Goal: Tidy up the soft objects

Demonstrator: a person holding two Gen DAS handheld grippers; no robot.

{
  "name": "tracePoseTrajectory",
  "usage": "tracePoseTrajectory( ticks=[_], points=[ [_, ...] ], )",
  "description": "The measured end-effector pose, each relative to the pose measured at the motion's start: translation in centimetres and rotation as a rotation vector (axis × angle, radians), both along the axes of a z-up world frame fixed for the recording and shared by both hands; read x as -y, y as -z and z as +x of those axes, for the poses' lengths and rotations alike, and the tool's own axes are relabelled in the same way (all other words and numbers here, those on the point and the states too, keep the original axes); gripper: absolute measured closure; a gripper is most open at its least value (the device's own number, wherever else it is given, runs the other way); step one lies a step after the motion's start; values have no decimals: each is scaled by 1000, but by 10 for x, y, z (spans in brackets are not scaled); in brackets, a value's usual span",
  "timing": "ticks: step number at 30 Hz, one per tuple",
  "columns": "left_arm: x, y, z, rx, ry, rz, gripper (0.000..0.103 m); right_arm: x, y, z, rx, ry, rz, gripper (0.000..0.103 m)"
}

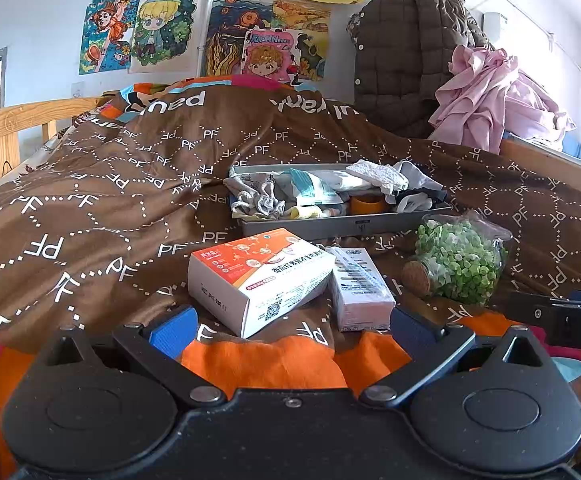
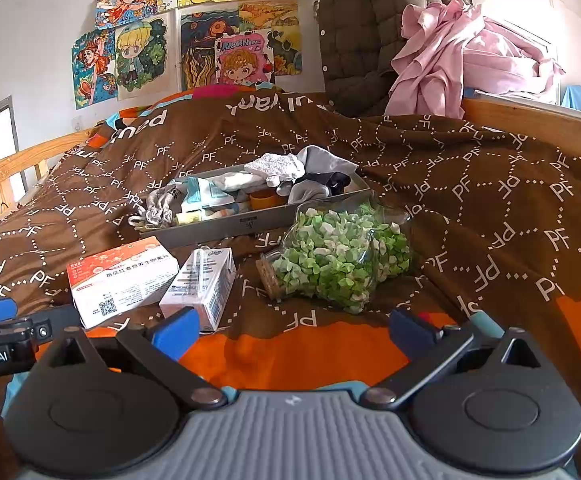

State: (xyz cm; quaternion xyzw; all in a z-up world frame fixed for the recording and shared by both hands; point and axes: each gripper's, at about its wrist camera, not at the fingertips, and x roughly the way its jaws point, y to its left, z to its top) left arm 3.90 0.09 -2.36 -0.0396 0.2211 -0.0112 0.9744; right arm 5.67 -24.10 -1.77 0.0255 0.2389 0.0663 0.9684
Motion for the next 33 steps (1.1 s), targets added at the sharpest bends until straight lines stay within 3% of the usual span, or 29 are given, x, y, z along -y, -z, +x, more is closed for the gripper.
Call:
tracePoseTrajectory(
  ticks=[33],
  points=[
    [1, 4, -1, -17, 5, 1, 1, 0, 0, 0, -3, 0, 0, 0]
  ],
)
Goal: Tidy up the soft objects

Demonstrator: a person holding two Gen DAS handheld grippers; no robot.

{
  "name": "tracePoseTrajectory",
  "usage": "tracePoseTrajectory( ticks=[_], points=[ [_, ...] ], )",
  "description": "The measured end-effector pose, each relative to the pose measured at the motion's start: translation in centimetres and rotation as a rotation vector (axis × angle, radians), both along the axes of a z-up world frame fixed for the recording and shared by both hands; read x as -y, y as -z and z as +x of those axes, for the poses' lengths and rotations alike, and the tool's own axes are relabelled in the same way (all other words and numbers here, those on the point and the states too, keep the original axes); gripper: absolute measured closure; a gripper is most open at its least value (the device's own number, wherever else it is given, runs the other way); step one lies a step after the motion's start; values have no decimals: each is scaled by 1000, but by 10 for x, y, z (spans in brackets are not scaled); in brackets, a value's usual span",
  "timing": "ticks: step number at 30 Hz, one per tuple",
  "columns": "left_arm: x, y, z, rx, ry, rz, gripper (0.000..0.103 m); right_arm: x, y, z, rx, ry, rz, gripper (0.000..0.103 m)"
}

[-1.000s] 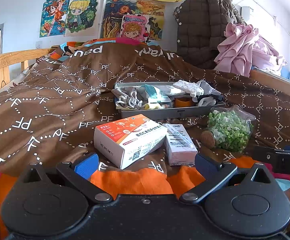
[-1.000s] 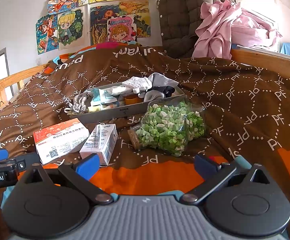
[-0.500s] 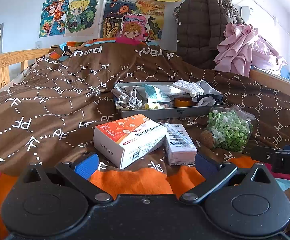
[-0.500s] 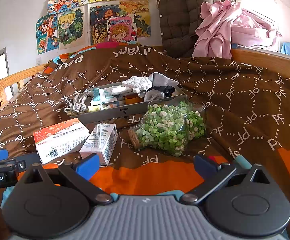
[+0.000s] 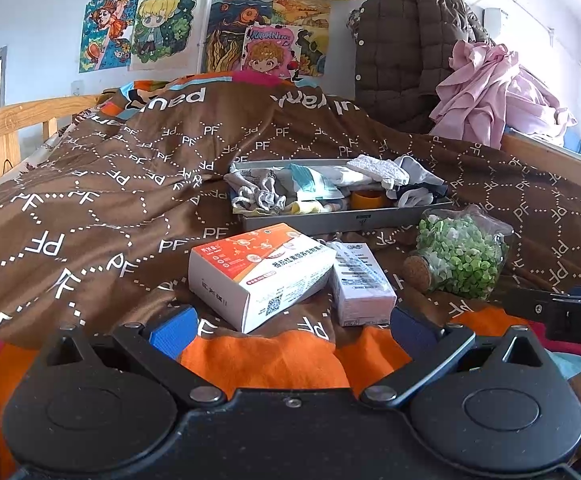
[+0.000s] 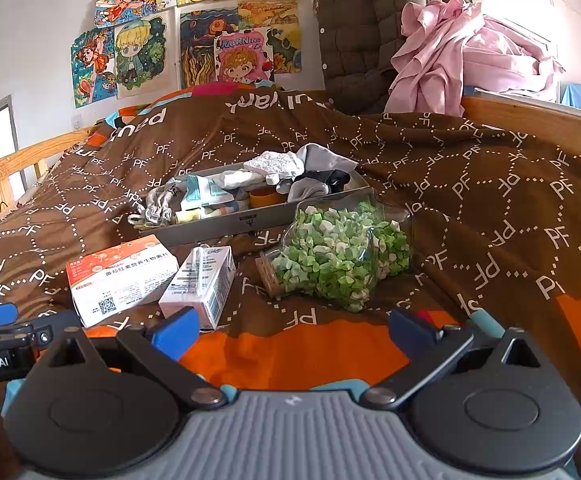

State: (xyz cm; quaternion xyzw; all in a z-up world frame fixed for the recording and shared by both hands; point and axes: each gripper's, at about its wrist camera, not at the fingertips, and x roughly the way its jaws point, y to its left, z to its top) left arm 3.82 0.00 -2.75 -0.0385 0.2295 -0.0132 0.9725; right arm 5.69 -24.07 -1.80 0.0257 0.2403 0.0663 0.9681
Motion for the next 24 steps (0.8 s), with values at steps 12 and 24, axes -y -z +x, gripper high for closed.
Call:
tracePoseTrajectory(
  ticks=[12, 24],
  points=[
    [-2, 0, 1, -13, -6, -5, 1, 0, 1, 0, -3, -1, -1, 0],
    [-2, 1, 1, -16, -7, -4, 1, -1, 3, 0, -7, -2, -2, 0]
  ],
)
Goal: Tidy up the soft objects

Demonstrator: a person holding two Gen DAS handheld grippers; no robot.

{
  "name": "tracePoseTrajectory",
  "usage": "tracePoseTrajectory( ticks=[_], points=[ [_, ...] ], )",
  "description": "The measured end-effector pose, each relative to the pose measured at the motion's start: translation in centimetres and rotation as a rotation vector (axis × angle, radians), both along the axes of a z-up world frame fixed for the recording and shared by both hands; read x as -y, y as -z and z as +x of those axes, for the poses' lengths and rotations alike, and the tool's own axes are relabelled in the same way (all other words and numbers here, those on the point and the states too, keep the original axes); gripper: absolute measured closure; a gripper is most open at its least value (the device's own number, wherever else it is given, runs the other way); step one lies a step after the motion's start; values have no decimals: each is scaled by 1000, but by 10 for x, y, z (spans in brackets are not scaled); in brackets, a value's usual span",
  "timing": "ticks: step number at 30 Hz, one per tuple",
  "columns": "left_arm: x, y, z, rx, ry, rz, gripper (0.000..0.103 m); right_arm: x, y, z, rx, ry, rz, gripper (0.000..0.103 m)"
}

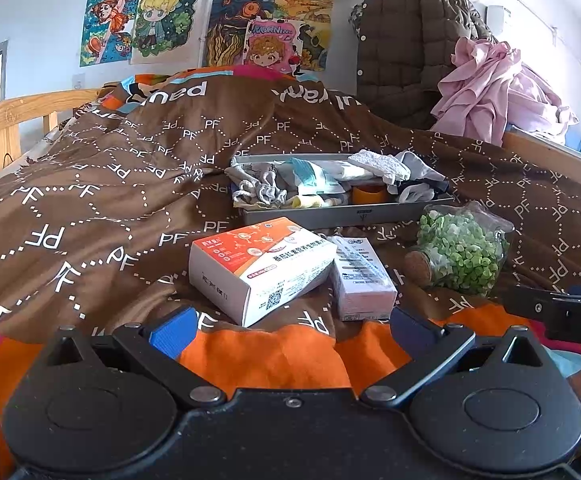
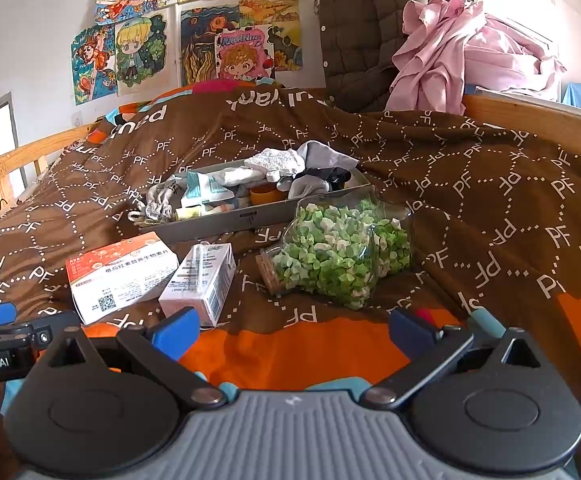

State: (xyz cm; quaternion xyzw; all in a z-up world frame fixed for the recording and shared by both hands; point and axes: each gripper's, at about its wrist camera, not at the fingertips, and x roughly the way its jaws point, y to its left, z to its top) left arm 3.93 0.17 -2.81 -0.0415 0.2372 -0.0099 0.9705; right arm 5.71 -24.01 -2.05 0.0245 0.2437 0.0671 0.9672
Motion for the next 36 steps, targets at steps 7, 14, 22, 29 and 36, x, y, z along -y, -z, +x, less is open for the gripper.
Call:
tracePoseTrajectory(
  ticks=[7, 14, 22, 29, 36],
  points=[
    [-1, 0, 0, -2, 1, 2, 1, 0, 0, 0, -1, 0, -1, 0],
    [0, 0, 0, -3, 0, 2, 1, 0, 0, 0, -3, -1, -2, 0],
    [-1, 1, 0, -3, 0, 2, 1, 0, 0, 0, -6, -2, -4, 0],
    [0, 1, 0, -3, 1, 2, 1, -1, 0, 1, -6, -2, -4, 0],
    [0, 1, 0, -3, 0, 3, 1, -1, 1, 0, -9, -3, -4, 0]
  ],
)
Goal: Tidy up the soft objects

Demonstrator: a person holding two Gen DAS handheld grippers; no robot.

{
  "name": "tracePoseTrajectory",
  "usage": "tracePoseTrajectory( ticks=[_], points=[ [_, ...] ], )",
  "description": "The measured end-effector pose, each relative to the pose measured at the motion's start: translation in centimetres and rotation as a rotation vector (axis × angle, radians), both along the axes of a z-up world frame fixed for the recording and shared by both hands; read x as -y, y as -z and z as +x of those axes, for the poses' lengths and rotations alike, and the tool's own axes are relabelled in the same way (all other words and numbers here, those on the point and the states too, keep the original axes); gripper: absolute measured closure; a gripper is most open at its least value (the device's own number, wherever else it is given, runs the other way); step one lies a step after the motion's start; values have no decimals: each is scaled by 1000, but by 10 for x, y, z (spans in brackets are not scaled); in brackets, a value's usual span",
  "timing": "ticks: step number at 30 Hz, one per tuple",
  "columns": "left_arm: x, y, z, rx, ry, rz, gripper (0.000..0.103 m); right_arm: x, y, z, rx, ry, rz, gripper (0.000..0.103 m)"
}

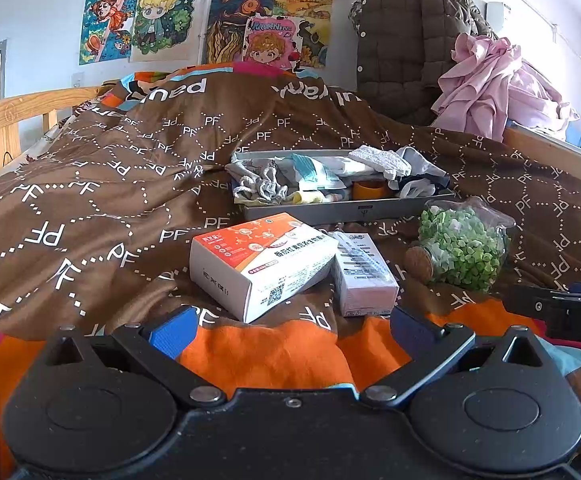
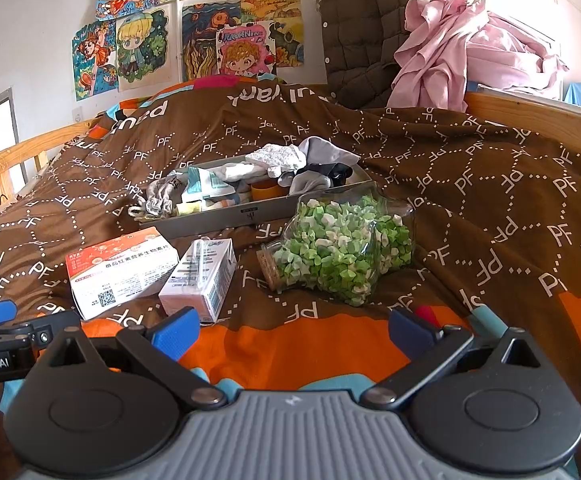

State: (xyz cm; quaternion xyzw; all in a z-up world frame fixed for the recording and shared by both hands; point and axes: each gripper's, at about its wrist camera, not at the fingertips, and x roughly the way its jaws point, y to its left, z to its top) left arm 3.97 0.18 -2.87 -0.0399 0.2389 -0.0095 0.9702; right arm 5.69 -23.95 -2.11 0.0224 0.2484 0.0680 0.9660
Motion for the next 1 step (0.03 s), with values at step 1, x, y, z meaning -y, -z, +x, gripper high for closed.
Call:
tracePoseTrajectory(
  ticks=[1],
  points=[
    [0, 0, 0, 0, 0, -1, 1, 0, 1, 0, -2, -1, 0, 0]
  ],
)
